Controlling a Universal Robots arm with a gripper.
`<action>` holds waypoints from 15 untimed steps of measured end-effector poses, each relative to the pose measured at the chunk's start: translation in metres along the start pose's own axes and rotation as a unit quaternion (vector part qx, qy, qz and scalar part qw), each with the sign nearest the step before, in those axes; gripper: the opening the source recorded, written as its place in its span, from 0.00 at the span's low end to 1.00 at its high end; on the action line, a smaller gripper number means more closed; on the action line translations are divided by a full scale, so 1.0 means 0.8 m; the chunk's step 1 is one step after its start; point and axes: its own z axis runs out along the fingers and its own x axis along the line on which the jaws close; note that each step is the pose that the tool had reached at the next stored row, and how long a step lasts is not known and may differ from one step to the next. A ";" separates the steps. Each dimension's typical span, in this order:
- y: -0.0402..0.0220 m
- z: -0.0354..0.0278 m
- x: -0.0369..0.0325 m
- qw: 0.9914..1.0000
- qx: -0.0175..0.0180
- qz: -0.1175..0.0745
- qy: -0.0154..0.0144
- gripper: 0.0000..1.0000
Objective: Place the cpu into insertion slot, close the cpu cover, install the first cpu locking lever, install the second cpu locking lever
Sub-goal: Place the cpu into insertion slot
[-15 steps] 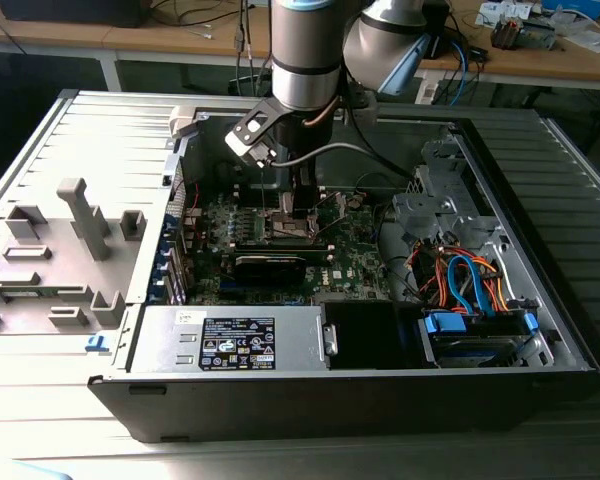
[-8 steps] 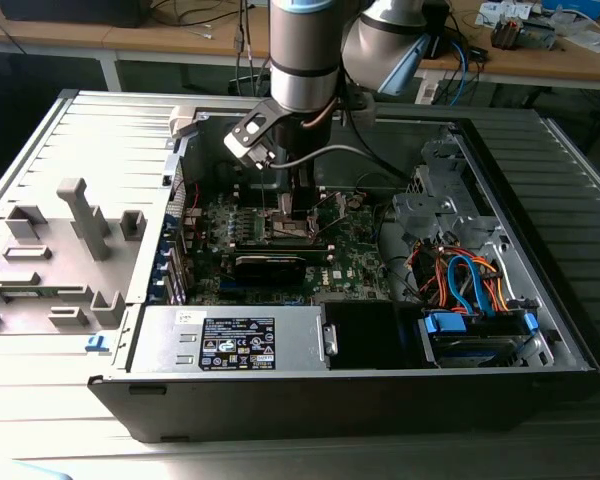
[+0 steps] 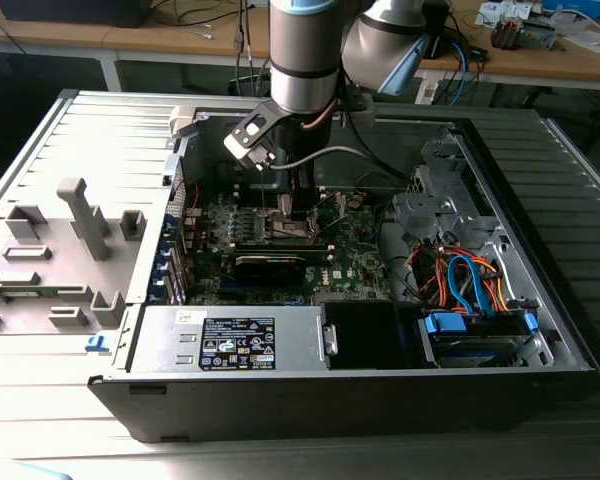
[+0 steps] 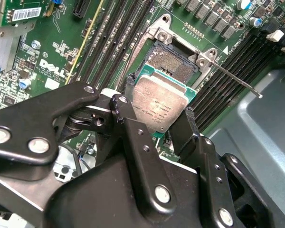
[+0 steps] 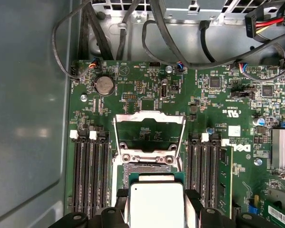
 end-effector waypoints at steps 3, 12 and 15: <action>-0.0001 0.0005 0.0000 1.000 0.000 0.000 0.000 0.55; -0.0002 0.0039 0.0001 1.000 0.000 0.000 0.000 0.55; -0.0002 0.0060 0.0004 1.000 0.000 -0.001 0.000 0.55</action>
